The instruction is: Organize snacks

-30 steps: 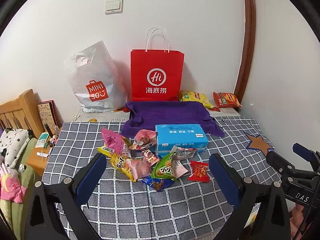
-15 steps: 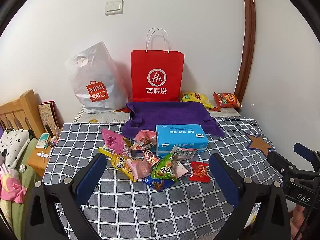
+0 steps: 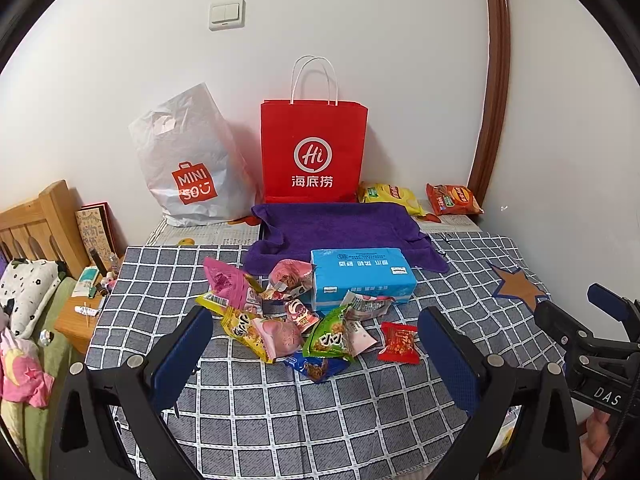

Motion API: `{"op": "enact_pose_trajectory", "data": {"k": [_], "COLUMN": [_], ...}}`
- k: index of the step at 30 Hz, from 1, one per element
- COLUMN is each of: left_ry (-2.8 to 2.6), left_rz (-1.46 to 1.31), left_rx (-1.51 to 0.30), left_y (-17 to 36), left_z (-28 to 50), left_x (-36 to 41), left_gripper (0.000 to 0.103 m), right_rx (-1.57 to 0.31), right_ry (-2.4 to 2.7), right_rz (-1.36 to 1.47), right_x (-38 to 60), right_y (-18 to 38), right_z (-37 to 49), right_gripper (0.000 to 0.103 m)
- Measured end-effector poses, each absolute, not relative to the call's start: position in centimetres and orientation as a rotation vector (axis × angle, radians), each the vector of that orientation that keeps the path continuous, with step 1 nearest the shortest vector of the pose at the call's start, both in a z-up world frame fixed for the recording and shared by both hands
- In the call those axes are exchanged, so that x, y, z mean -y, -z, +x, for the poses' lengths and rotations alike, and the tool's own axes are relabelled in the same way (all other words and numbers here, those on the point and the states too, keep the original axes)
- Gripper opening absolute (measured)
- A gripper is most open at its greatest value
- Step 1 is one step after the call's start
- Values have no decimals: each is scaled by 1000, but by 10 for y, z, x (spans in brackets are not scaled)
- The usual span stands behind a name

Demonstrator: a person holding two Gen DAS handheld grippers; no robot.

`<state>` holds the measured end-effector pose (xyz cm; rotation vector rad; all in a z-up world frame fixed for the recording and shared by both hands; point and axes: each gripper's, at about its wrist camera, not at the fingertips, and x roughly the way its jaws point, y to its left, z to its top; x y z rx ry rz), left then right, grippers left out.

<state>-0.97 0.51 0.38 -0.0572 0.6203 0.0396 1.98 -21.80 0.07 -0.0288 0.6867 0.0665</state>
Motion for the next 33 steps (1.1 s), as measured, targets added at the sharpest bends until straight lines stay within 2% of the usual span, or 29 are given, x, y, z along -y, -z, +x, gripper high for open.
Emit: {"op": "enact_pose_trajectory", "data": {"k": [33], "left_ry": [-36], "left_rz": [-47], "left_rx": [-632], "left_y": [1], "left_z": [-4], "left_x": [1], "left_gripper": [103], "right_rx": [-672], "right_ry": [-98], "right_rz": [-15], "right_x": [220], "right_y": [-1], "right_z": [19], "right_gripper": [103]}}
